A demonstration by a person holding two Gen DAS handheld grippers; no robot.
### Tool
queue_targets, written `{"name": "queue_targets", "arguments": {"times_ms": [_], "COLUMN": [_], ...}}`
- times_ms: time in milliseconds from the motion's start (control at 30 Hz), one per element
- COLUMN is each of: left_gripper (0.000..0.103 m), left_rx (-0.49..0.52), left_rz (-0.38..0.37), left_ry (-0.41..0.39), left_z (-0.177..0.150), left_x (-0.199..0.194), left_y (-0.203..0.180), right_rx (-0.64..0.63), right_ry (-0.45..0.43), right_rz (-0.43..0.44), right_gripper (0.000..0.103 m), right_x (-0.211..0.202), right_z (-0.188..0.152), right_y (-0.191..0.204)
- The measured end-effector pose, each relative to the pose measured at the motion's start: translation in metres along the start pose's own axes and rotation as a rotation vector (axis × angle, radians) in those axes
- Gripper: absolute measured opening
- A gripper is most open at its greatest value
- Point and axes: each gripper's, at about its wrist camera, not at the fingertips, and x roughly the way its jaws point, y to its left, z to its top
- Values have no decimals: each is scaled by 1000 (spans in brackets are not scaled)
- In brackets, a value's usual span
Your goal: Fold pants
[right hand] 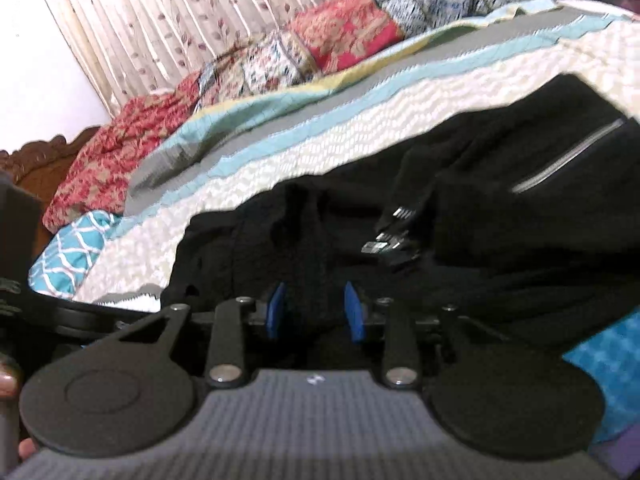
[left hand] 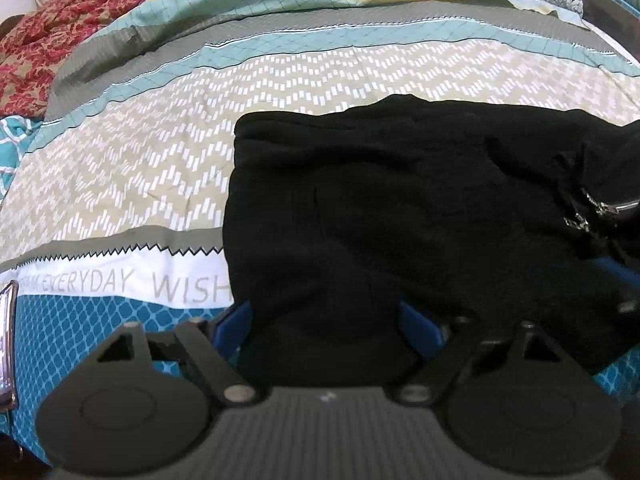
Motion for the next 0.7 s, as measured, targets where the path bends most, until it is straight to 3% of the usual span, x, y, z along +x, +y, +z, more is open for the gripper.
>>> {"name": "queue_targets", "arguments": {"times_ms": [167, 300, 367, 533, 700], "left_gripper": [84, 83, 80, 80, 80], "left_rx": [3, -8, -37, -84, -79], "left_rz": [12, 10, -18, -73, -146], "left_ry": [9, 18, 16, -41, -62], "left_z": [2, 4, 6, 17, 32], "left_x": [2, 1, -5, -28, -41], "left_y": [-2, -1, 3, 8, -1], "right_rx": [60, 157, 211, 344, 377], "right_ry": [-147, -298, -359, -390, -339], "right_rz": [-50, -173, -257, -356, -354], "right_gripper": [40, 47, 56, 59, 59], "right_x": [-42, -77, -90, -106, -96], "right_z": [15, 30, 34, 32, 26], "right_y": [-31, -70, -93, -140, -156]}}
